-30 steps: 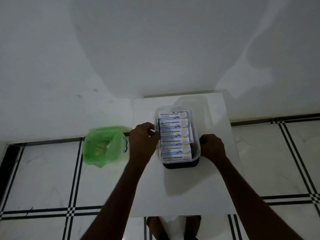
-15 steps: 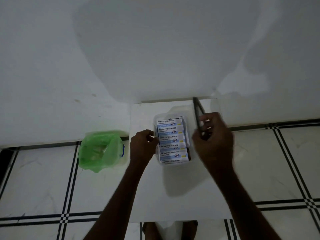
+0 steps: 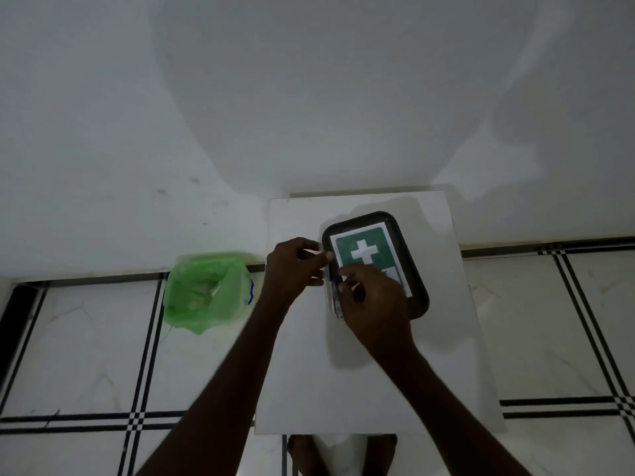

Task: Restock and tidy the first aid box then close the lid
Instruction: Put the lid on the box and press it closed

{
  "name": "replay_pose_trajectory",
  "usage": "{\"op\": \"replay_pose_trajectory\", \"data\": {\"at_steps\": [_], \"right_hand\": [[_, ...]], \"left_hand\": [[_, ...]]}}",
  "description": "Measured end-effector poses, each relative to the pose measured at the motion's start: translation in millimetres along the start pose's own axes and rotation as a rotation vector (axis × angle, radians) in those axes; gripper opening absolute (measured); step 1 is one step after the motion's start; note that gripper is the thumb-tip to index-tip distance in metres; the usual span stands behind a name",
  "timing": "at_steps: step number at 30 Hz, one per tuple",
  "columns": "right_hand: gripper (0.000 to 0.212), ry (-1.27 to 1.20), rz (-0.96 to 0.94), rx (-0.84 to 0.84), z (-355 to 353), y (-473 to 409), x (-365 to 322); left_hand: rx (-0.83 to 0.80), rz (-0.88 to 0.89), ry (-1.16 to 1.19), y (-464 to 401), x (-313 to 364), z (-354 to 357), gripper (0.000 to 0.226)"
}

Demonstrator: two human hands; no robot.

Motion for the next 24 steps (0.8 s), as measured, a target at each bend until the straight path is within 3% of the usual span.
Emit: {"op": "replay_pose_trajectory", "data": {"at_steps": [4, 6, 8, 10, 13, 16, 19, 24], "right_hand": [[0.022, 0.199, 0.146, 0.253, -47, -17, 20], [0.035, 0.278, 0.333, 0.197, -54, -26, 48], [0.035, 0.229, 0.428, 0.041, -46, -30, 66], [0.028, 0.237, 0.388, -0.009, -39, -31, 69], [0.028, 0.282, 0.314, 0.043, -37, -31, 66], [0.031, 0.315, 0.296, 0.05, -39, -33, 68], [0.032, 0.272, 0.341, 0.037, -40, -39, 73], [0.032, 0.001, 0.569, -0.055, -36, -46, 93]], "left_hand": [[0.07, 0.059, -0.146, -2, 8, 0, 0.019], [0.121, 0.111, -0.244, -2, 13, 2, 0.017], [0.166, 0.167, -0.326, -1, 16, 3, 0.022], [0.185, 0.205, -0.416, -3, 19, 5, 0.027], [0.158, 0.217, -0.475, -4, 19, 7, 0.027], [0.151, 0.207, -0.411, -7, 15, 7, 0.024], [0.158, 0.083, -0.221, -14, 7, 5, 0.022], [0.12, -0.036, -0.107, -19, 3, 5, 0.028]]}}
Point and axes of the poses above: each hand's wrist, its own y-axis away from the middle knuckle, its own z-axis out of the palm, x = y × z, the point moved 5 cm from there along -y, towards the middle knuckle, and after that the axes turned 4 degrees about -y, right-handed, at the moved point
